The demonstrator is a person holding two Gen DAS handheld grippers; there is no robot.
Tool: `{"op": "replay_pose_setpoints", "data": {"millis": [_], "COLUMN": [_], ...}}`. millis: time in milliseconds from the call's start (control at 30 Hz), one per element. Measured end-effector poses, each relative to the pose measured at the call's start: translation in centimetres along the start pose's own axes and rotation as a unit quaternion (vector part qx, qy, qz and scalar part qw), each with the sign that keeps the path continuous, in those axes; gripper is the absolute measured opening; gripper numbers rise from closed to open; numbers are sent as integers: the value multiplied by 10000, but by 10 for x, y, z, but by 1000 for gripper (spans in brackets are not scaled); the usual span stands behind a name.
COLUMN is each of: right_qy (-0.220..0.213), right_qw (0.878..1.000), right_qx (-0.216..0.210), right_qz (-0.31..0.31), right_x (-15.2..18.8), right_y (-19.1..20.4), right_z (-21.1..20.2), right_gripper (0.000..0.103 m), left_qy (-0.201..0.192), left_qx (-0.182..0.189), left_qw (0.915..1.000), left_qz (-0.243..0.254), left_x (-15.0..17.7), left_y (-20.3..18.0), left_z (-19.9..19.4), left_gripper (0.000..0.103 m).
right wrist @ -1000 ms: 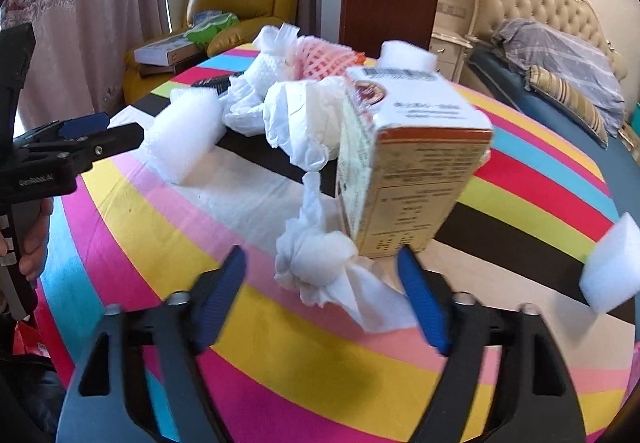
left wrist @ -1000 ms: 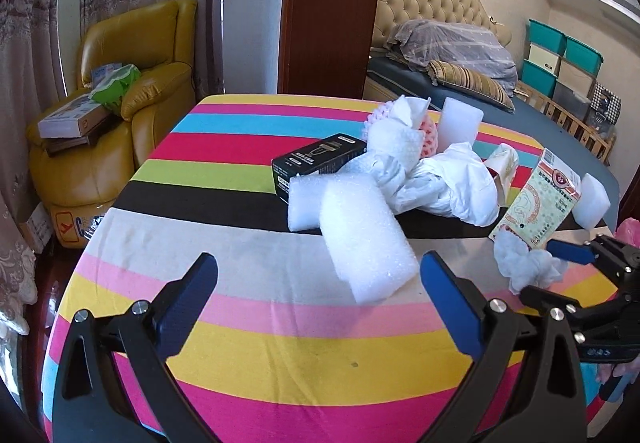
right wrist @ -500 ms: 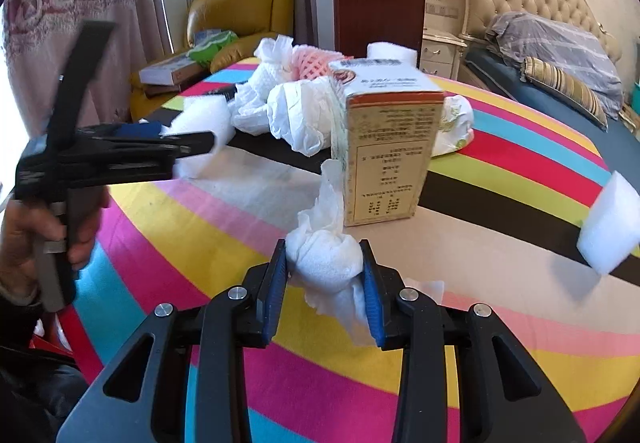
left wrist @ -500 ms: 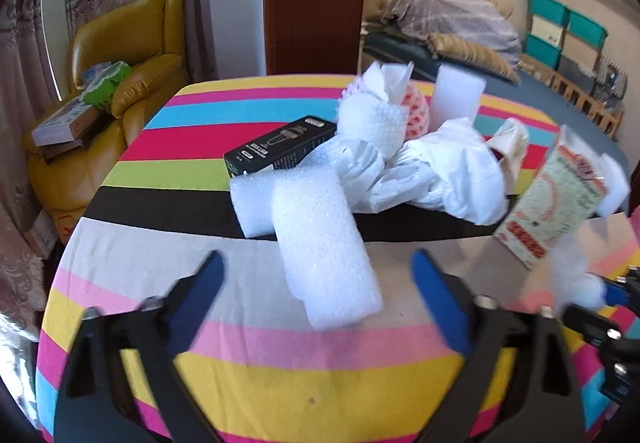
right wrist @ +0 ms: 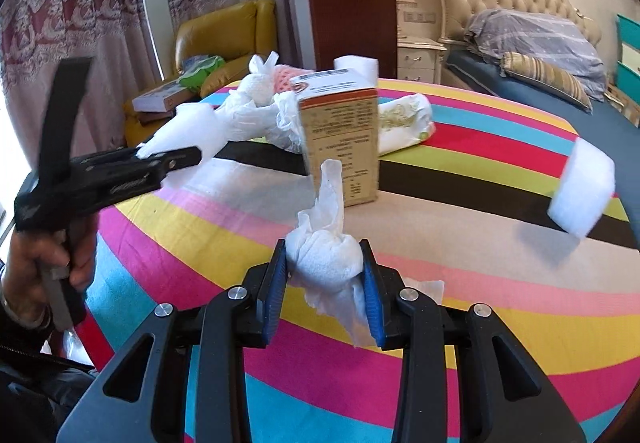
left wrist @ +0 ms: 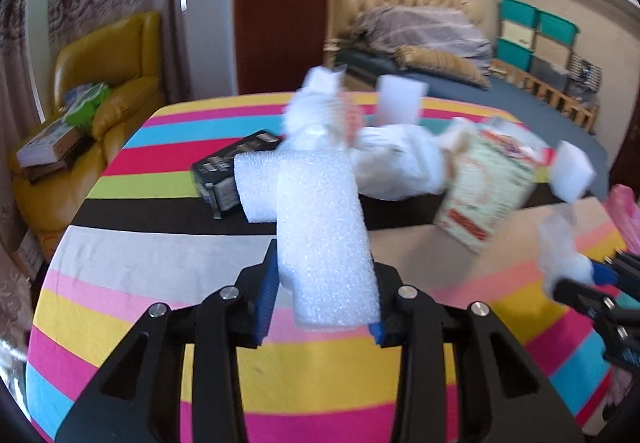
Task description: Collect trash
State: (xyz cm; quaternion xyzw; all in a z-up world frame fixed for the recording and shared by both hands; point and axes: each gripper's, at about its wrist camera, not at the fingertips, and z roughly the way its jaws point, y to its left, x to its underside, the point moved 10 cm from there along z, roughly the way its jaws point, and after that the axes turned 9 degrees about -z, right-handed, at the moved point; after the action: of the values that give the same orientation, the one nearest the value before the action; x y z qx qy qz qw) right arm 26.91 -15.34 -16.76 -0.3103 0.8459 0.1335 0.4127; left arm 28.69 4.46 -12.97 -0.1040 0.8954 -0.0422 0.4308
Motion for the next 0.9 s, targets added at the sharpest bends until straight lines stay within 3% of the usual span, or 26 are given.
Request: {"op": "replay_pose_setpoints", "data": {"millis": [400, 900], "right_qy": [-383, -799], "right_qw": [9987, 9933], "right_qx": [215, 556], "right_qz": [273, 622], "right_x": [3, 17], "right_y": [-21, -54], "right_z": [-32, -70], "right_gripper": [35, 35], "left_qy": [-450, -643], "left_qx": [827, 1250], "left_qw": [9948, 9853], "left_qz": [389, 968], "left_x": [25, 32], "left_y": [-78, -138], "left_z": [-48, -63], "left_gripper": [36, 36]}}
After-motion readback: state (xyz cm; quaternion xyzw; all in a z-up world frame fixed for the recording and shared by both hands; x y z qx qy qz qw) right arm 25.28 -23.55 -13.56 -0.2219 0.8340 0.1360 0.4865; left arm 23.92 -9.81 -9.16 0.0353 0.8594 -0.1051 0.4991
